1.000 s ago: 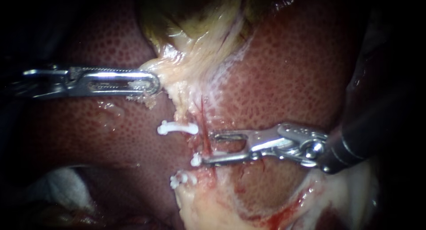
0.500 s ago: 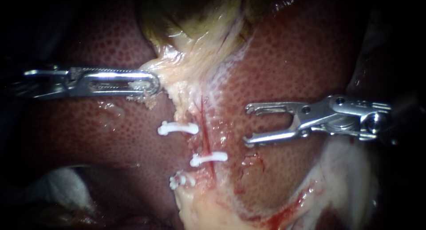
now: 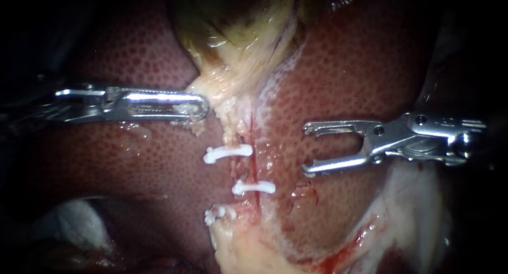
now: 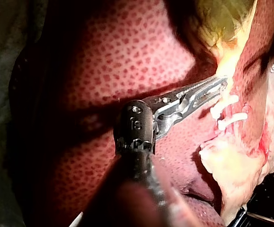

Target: Going back first clip right tube

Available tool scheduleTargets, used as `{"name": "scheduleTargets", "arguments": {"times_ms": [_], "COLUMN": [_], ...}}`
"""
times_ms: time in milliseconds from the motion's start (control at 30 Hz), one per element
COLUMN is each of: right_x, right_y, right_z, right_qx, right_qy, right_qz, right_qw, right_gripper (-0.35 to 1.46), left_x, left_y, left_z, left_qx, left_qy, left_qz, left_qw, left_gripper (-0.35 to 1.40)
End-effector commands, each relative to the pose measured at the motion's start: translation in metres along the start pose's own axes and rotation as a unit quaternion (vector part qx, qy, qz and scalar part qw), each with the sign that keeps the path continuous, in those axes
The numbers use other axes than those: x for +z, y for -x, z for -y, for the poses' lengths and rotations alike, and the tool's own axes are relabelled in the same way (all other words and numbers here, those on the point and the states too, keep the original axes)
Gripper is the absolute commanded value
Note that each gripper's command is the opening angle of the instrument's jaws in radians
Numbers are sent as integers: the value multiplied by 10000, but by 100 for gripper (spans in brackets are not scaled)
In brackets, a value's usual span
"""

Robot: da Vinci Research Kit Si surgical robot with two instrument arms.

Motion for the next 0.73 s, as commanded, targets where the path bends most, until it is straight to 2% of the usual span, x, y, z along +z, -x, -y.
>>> {"name": "scheduleTargets", "arguments": {"times_ms": [33, 267, 733], "right_x": [0, 0, -1], "right_y": [-1, -1, -3], "right_z": [1, 2, 5], "right_qx": [2, 2, -26], "right_qy": [-4, -6, -44], "right_qz": [0, 0, 1], "right_qw": [10000, 10000, 10000], "right_gripper": [50, 50, 50], "left_x": [6, 31, 32], "left_y": [2, 10, 12], "left_z": [2, 7, 8], "left_qx": [-31, -23, -17], "left_qy": [-17, 3, -1], "left_qz": [44, 112, 127], "left_qw": [10000, 9999, 9999], "left_gripper": [-35, -35, -35]}}
